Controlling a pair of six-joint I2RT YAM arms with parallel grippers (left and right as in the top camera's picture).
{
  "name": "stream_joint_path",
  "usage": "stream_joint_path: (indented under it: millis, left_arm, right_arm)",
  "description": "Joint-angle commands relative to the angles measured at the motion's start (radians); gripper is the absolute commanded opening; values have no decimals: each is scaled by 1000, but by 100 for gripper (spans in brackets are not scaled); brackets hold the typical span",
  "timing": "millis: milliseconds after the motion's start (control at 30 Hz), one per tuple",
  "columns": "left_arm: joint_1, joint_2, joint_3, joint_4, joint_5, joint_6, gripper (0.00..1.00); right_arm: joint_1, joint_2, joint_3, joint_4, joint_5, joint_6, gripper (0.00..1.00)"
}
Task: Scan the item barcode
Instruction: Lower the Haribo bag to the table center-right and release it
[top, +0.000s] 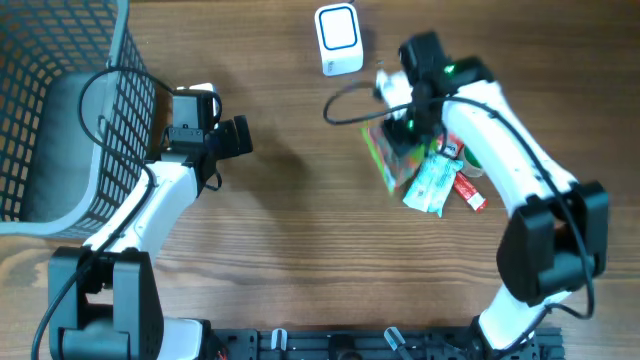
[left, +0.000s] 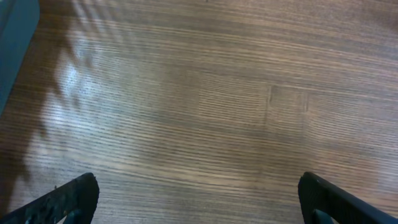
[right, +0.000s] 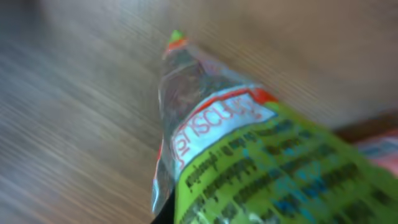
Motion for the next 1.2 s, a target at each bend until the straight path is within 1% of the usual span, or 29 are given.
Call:
stream_joint_path:
  millis: [0,33,100,133,200,300,333,400,467,600,667,700,733,767,800,867,933,1000,1033,1167]
  left_arm:
    - [7,0,-3,1,2,19,100]
    - [7,0,-3,1,2,19,100]
    - [7,0,-4,1,2,19,100]
    - [7,0,-3,1,2,19,100]
    - [7,0,-3,1,2,19,100]
    - [7,0,-3,1,2,19,100]
    - [7,0,-3,1,2,19,100]
    - [7,0,-3,1,2,19,100]
    - [7,0,-3,1,2,19,100]
    - [7,0,-3,1,2,19,100]
    - [7,0,-3,1,2,19,100]
    - [7,0,-3,1,2,19,100]
    - [7,0,-3,1,2,19,100]
    - [7,0,-3,1,2,19,100]
    - [7,0,-3,1,2,19,100]
    - [7,0,-3,1,2,19,100]
    - [7,0,-4,1,2,19,100]
    - [7,0,-3,1,2,19,100]
    - [7,0,-3,1,2,19,100]
    - [7,0,-3,1,2,19,100]
  right_arm:
    - [5,3,-148,154,-25,-43,7]
    - [5,3,-158,192,23,-21,36]
    - [4,-13,-137,198,89,42,69]
    - [4,-27,-113,199,138,75,74]
    - [4,-64,-75,200,187,71,100]
    - [4,-135,-66,206,274,68,100]
    - [4,-144,-66,206,275,69,100]
    - [10,-158,-66,192,259,76,99]
    - [21,-193,-66,162,186,76,100]
    - [23,-292,-66,108,180,66,100]
    - [22,-343,-66,113,175,98,100]
    - [22,-359,-66,112,153,96,100]
    - [22,-376,-66,95,66,81,100]
    - [22,-383,-66,73,-71,15,99]
    - [22,-383,-66,45,-182,-20,100]
    - [22,-379,-66,-1,-237,-34,100]
    - [22,-379,-67,-14,-235,-33,100]
    - [22,-373,-67,19,-139,32,100]
    - [22,-373,-67,28,-137,50,100]
    - [22,-373,-67,39,-119,45,100]
